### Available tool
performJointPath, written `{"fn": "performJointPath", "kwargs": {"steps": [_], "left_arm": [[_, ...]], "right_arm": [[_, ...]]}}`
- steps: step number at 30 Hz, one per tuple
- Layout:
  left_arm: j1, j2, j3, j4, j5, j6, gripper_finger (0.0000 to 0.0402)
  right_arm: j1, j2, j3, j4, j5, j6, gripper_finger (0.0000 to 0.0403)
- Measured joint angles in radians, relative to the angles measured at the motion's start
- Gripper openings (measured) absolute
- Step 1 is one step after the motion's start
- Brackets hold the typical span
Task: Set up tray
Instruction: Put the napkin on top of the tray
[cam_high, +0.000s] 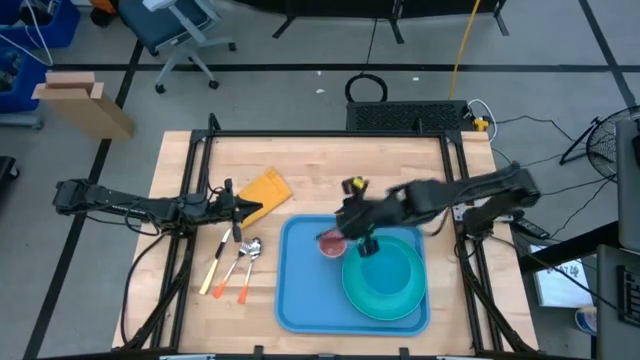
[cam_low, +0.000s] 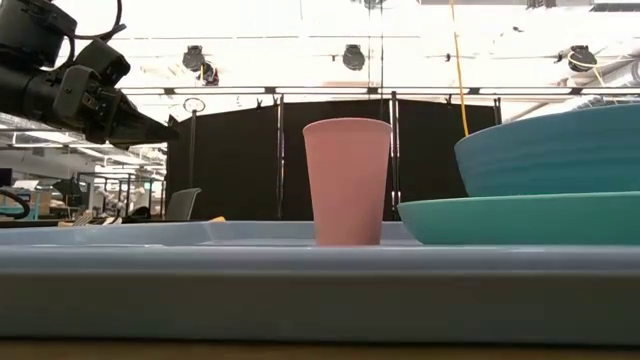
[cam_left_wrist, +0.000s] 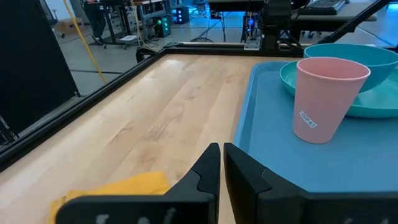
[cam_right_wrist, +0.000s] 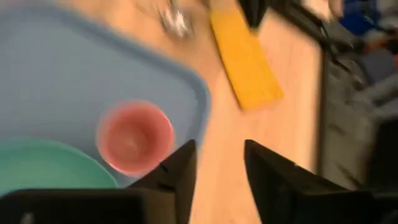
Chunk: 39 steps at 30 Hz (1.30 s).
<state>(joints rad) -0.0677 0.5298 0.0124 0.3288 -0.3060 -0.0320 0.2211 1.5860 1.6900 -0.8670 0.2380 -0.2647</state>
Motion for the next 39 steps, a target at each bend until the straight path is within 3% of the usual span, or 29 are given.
{"fn": "performJointPath", "kwargs": {"steps": [2,6,15,19,26,31,34,39], "left_arm": [[0.000,0.000,0.000,-0.007,0.000,0.000,0.0026],[0.000,0.000,0.000,-0.022,-0.001,0.000,0.0026],[0.000,0.000,0.000,-0.010,-0.001,0.000,0.0026],[0.000,0.000,0.000,0.016,-0.001,0.000,0.0026],[0.000,0.000,0.000,0.043,-0.008,-0.013,0.0026],[0.002,0.000,0.049,0.044,-0.009,-0.156,0.0026],[0.002,0.024,0.161,-0.099,-0.036,-0.181,0.0026],[0.009,0.186,0.405,-0.448,-0.240,-0.206,0.0026]], "right_arm": [[-0.020,-0.089,-0.078,0.135,-0.153,0.003,0.0072],[-0.015,-0.274,-0.317,0.378,-0.193,-0.024,0.0009],[-0.017,-0.731,-0.975,0.921,-0.243,0.058,0.0003],[-0.018,-0.872,-1.162,1.052,-0.157,0.119,0.0001],[-0.051,-1.004,-1.366,1.211,-0.131,0.128,0.0001],[-0.077,-1.021,-1.485,1.377,-0.106,0.118,0.0001],[-0.092,-1.021,-1.537,1.419,-0.024,0.108,0.0000],[-0.125,-1.020,-1.573,1.416,0.003,0.102,0.0000]]}}
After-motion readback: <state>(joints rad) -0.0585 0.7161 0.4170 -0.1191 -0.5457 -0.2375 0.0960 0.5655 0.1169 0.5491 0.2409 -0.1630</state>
